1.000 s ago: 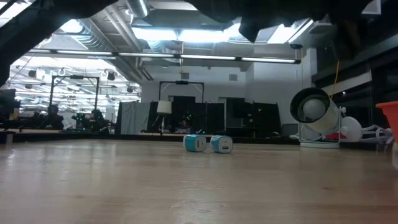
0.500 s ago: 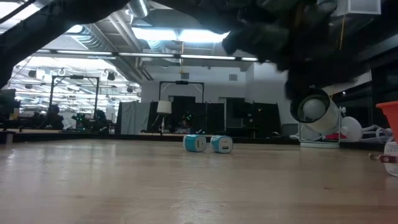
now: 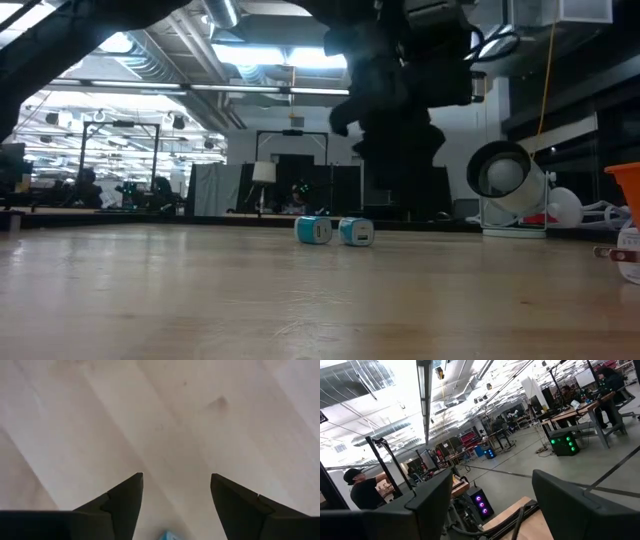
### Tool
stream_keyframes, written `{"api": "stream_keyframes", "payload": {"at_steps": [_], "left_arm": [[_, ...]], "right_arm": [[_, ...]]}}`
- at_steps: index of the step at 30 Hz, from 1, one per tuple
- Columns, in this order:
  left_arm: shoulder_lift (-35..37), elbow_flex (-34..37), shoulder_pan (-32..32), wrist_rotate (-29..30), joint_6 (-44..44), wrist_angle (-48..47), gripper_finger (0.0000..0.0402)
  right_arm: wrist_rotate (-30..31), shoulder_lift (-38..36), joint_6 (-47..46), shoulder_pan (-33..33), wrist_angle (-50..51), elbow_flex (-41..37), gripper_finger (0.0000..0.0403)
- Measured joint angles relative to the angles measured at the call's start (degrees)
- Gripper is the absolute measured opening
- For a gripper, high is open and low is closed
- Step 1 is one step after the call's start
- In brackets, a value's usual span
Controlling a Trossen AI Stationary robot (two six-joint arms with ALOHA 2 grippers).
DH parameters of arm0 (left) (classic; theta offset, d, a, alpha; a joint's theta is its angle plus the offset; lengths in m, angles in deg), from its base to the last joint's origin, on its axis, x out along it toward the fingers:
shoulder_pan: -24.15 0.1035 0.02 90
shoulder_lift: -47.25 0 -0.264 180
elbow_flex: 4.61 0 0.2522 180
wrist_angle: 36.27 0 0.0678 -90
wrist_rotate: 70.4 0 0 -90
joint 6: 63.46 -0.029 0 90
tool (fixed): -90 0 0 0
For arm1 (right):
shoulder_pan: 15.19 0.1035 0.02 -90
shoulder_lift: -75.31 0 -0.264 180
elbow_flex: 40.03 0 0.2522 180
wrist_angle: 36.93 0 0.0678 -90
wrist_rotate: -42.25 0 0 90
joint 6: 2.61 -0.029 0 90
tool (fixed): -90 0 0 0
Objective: Pick & Place Office items
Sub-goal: Put the right blue charger adapter into the orange bin
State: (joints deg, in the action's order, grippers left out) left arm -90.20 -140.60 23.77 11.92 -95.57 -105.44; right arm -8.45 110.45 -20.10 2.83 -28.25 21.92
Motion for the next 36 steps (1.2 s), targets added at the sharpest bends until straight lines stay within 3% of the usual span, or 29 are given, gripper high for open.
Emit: {"api": "stream_keyframes", "payload": {"at_steps": [11, 16, 27, 36], "left_arm": [[0.04, 0.0, 2.36, 2.29, -5.44, -9.12, 0.023], [-0.07, 0.0, 1.88, 5.59, -8.3, -9.1, 0.0224], [-0.13, 0.06, 2.07, 4.79, -9.61, -12.18, 0.0208], [-0.04, 7.0, 2.15, 6.61, -9.02, -9.91, 0.0205]], "right_arm": [[-2.7, 0.02, 0.17, 0.02, 0.0, 0.02, 0.0279], [-2.7, 0.02, 0.72, 0.02, 0.02, 0.01, 0.0279], [-2.92, 0.02, 1.25, 0.0, 0.63, 0.0, 0.0279], [-2.92, 0.02, 1.22, 0.01, 2.12, 0.01, 0.0279]]}}
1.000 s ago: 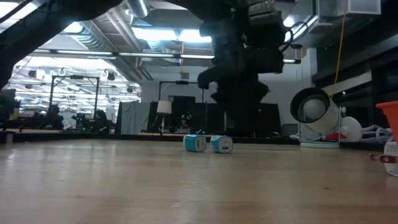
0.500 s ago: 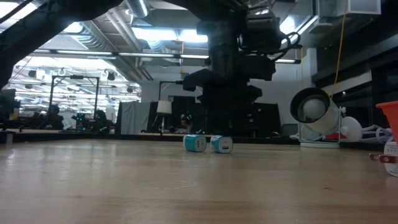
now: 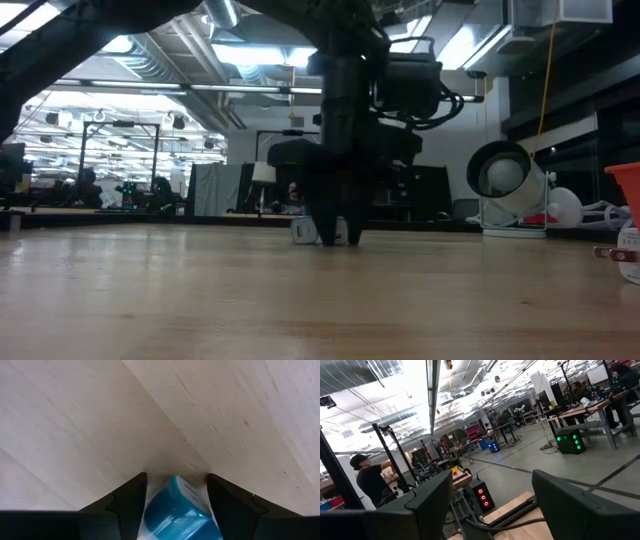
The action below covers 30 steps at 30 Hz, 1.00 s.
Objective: Pick & Place Office items
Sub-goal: Put the right blue charger adapter into the orange bin
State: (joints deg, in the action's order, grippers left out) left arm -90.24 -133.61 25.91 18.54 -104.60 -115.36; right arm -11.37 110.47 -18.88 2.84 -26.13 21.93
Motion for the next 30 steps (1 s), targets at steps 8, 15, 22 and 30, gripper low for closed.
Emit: {"api": "stream_keyframes", "payload": {"at_steps": [8, 15, 22, 30], "left_arm": [[0.26, 1.31, -0.13, 0.49, 1.41, 0.78, 0.0203], [1.41, -0.66, -1.23, 5.2, 2.18, 1.34, 0.0196], [4.15, -7.64, -1.51, 0.57, 18.45, 4.73, 0.0205], [4.5, -12.53, 3.21, 7.32, 58.98, -6.52, 0.0205]], "right_arm": [[0.02, 0.0, -0.01, 0.01, 0.38, 0.0, 0.0279], [0.02, 0.0, 0.07, -0.01, 0.66, -0.01, 0.0279], [0.1, 0.0, 0.22, -0.01, 0.64, 0.01, 0.0279], [0.26, 0.0, -1.14, -0.01, 0.44, -0.01, 0.0279]]}}
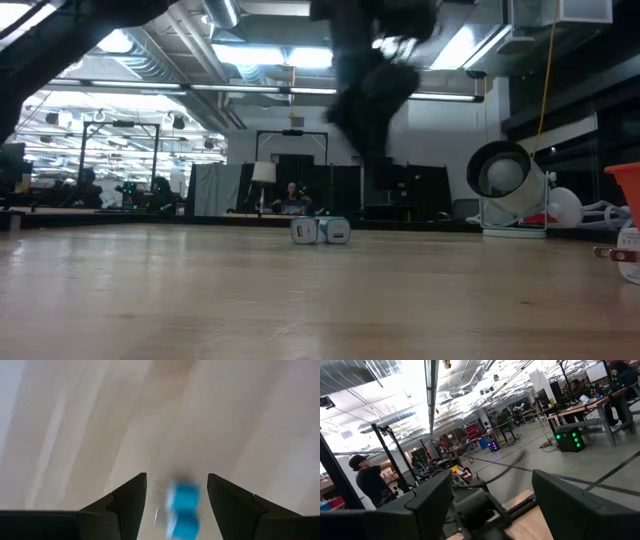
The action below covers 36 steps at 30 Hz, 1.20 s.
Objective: Pick & Place Office items
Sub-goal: Put the right blue charger adapter into the orange bin
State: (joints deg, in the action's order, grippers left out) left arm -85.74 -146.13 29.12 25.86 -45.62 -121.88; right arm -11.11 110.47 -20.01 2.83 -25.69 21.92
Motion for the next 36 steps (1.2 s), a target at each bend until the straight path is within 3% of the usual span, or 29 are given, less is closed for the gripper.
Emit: {"api": "stream_keyframes", "payload": {"at_steps": [4, 9, 14, 18, 26, 36], "left_arm": [[-0.02, 0.0, 1.35, 1.76, 12.65, -7.77, 0.0206], [-0.02, 0.0, 1.26, 1.19, 28.51, -7.42, 0.0206], [-0.51, -0.02, 0.16, -1.76, 47.74, -6.12, 0.0206], [-0.57, -0.02, -2.15, -0.83, 57.96, -6.17, 0.0206], [-1.02, -0.11, -3.99, 1.7, 71.2, -7.21, 0.0206], [-5.82, -0.11, -5.85, -2.24, 75.32, -8.22, 0.0206]], "right_arm": [[-0.02, 0.0, -0.11, 0.0, 0.0, -0.01, 0.0279], [-0.5, -0.17, 0.07, 0.01, 0.01, 0.0, 0.0279], [-5.76, -1.82, -0.22, 0.02, 0.02, 0.01, 0.0279], [-10.89, -3.01, -0.09, 0.0, 0.63, 0.02, 0.0279], [-22.54, -3.56, -2.8, 0.02, 2.19, -0.01, 0.0279], [-28.1, -3.54, -4.43, 0.0, 3.23, -0.01, 0.0279]]}}
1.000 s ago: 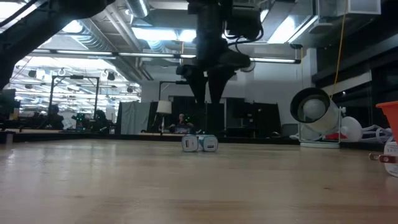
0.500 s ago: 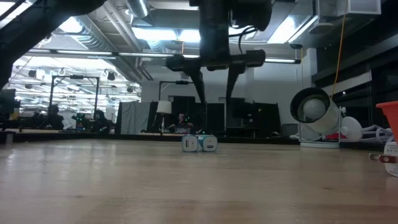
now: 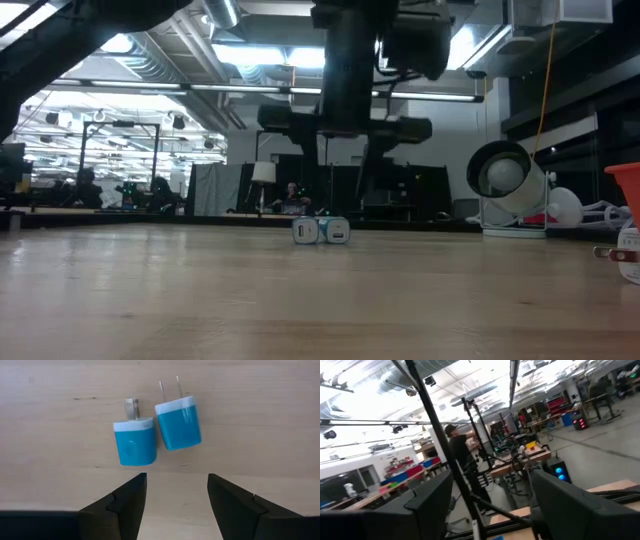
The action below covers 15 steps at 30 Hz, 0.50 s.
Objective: Pick & Place Office items
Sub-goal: Put the right blue charger adapter into the orange bin
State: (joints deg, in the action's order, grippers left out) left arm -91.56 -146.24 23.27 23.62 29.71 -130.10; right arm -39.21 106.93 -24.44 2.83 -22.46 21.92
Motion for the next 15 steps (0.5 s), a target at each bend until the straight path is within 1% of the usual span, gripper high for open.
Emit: {"api": "stream_keyframes", "payload": {"at_steps": [2, 6, 10, 15], "left_arm": [[-0.23, 0.02, 0.04, -0.03, 0.47, 0.51, 0.0206], [-0.19, 0.02, 0.61, 1.8, 0.7, 1.03, 0.0206], [-0.19, 0.02, 1.53, 1.88, 0.7, 1.55, 0.0206], [-1.08, 0.04, 2.32, 2.03, 0.32, 4.38, 0.0206]], "right_arm": [[-0.96, 0.0, -0.28, 0.0, 0.47, 0.0, 0.0279], [-1.7, 0.0, -0.26, 0.02, 0.7, 0.0, 0.0279], [-2.17, 0.0, -0.25, 0.02, 0.68, 0.02, 0.0279], [-3.49, 0.0, -0.24, 0.01, 0.67, 0.0, 0.0279]]}}
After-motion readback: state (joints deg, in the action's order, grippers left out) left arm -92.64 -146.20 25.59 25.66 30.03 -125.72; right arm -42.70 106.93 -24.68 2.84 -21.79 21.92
